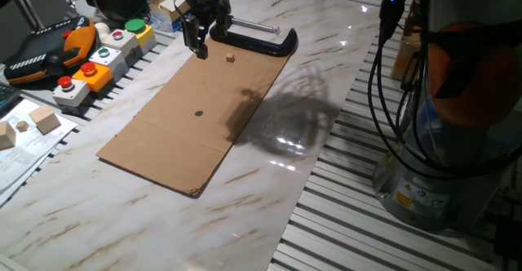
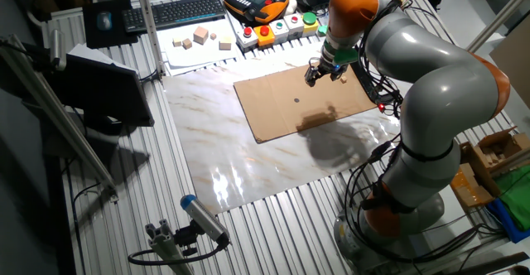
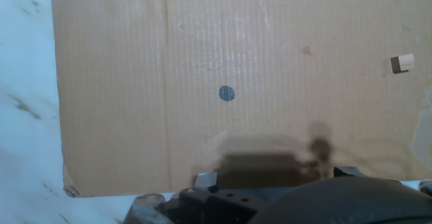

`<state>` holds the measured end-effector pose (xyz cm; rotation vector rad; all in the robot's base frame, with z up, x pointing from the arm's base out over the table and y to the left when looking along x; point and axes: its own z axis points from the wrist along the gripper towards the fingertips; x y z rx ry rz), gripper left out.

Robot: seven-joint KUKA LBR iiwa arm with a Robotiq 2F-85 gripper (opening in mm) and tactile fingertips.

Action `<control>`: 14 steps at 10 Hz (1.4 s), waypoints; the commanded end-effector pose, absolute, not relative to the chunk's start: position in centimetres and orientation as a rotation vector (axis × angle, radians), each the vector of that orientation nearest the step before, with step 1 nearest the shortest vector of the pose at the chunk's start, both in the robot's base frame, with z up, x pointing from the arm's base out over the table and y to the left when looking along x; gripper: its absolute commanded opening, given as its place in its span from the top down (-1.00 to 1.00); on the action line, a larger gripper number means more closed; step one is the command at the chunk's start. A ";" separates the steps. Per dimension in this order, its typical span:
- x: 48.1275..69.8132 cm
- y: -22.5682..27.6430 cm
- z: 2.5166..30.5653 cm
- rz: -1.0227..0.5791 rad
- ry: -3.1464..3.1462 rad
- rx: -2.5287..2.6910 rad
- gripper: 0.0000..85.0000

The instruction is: Hold a small block with the gripper and sweep it from left to right on the table

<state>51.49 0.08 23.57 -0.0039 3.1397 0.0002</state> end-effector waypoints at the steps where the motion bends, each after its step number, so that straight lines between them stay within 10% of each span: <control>1: 51.5 0.1 23.6 -0.126 3.116 -0.119 0.98; 14: 52.1 -0.8 23.1 -0.082 3.128 -0.092 0.98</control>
